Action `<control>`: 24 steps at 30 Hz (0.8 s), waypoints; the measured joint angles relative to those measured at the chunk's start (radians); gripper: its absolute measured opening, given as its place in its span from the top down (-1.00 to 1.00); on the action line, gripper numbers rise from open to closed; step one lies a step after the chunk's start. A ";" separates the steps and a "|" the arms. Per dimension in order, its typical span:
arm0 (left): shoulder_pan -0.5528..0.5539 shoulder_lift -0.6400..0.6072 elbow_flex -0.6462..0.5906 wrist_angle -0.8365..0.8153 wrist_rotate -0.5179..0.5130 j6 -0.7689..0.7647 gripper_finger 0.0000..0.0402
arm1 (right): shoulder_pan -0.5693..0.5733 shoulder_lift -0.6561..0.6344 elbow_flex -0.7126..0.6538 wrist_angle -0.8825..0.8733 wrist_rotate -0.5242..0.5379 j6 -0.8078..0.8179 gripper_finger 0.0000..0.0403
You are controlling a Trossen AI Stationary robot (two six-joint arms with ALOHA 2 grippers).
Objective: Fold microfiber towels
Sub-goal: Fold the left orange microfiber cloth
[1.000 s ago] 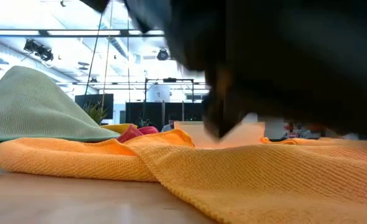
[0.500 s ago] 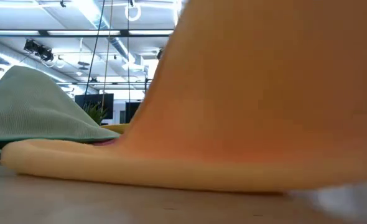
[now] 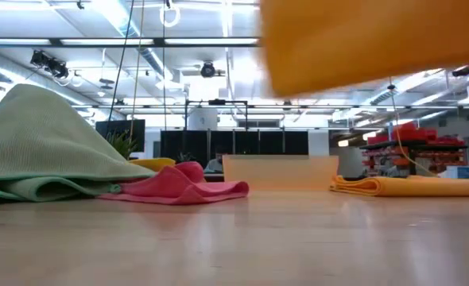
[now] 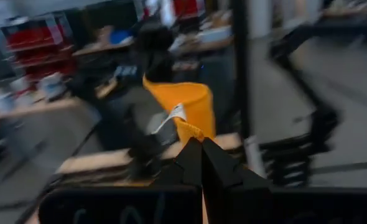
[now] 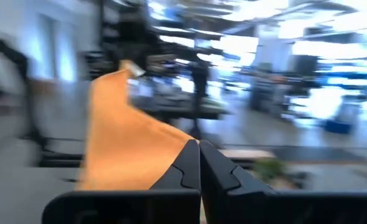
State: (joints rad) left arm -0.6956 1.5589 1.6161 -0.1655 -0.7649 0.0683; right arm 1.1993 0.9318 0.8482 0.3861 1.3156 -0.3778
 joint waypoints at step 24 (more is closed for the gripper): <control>0.023 0.070 -0.188 -0.210 0.182 -0.418 0.99 | -0.063 0.238 0.123 -0.839 -0.473 0.972 1.00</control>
State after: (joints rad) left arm -0.6725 1.6293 1.4280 -0.3757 -0.5824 -0.3501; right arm 1.1366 1.1698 0.9712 -0.4532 0.8426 0.5947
